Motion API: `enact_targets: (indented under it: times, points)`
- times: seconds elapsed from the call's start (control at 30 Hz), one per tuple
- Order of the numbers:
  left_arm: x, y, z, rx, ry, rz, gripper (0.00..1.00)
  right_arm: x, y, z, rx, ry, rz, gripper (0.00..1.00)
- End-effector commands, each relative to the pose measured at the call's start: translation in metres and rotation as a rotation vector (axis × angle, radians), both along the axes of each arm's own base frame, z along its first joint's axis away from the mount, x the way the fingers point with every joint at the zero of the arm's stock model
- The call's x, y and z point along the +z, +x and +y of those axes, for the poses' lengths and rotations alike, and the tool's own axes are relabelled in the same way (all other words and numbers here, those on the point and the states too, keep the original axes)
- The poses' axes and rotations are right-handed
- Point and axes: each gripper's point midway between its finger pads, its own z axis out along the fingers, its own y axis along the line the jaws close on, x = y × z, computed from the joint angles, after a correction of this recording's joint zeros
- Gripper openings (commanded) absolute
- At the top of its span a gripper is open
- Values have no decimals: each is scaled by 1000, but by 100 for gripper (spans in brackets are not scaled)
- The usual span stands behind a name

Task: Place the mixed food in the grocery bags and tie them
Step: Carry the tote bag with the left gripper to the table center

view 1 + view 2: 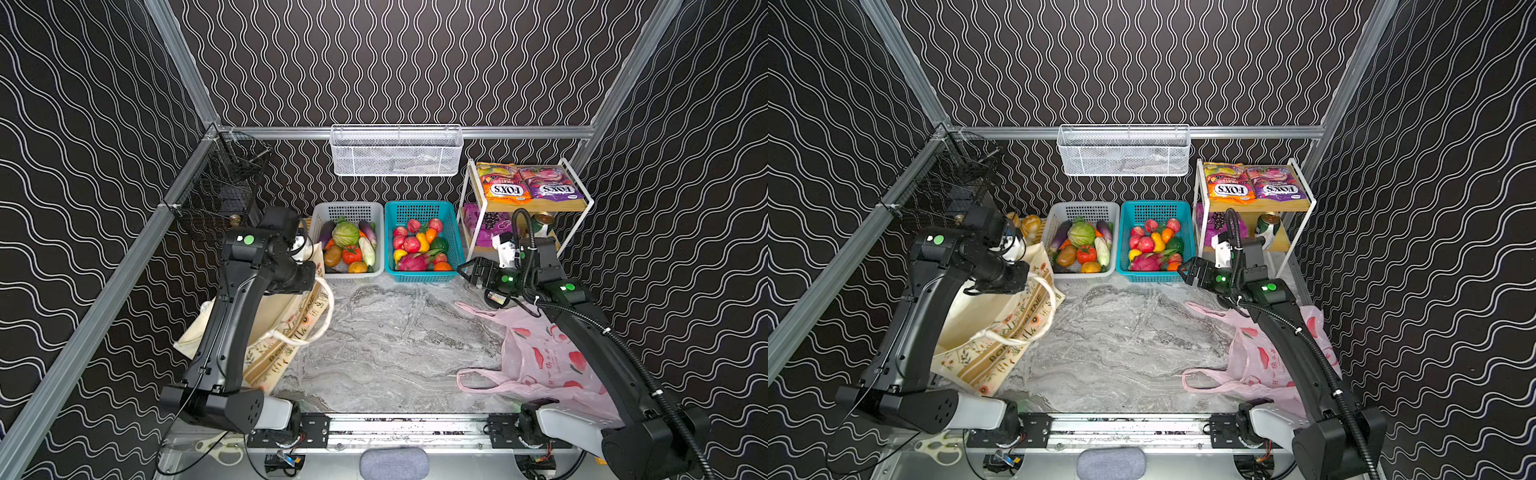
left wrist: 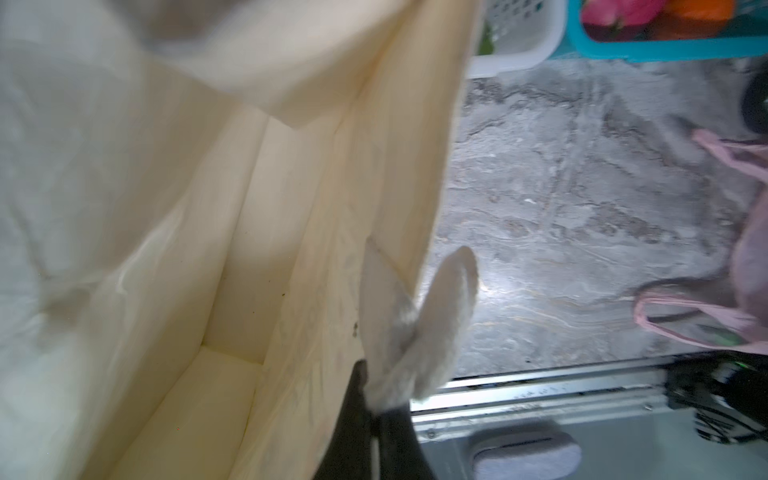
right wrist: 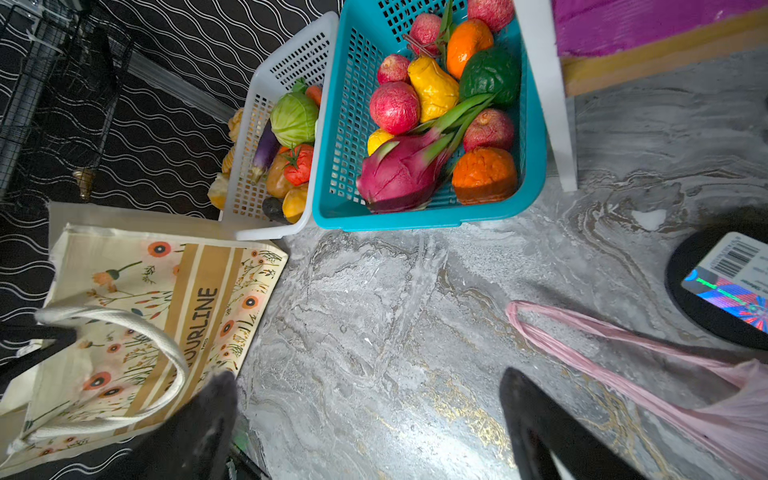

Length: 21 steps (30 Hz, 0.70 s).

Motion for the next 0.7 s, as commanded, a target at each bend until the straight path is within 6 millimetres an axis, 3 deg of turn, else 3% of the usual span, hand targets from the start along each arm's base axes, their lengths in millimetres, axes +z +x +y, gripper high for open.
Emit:
enact_targets:
  times: [0.0, 0.2, 0.33, 0.53, 0.67]
  points:
    - [16, -4, -34, 9, -163, 15, 0, 7, -3, 5, 17, 34, 5, 100]
    - [14, -6, -78, -70, -235, 66, 0, 17, -8, 14, 55, 91, -2, 100]
    - [10, 2, -130, -142, -309, 54, 0, 24, -13, 20, 87, 139, -3, 100]
    - [13, 15, -215, -260, -404, -18, 0, 19, -20, 19, 41, 177, 84, 97]
    - [16, 28, -249, -272, -443, -76, 0, 21, -27, 14, 3, 192, 100, 95]
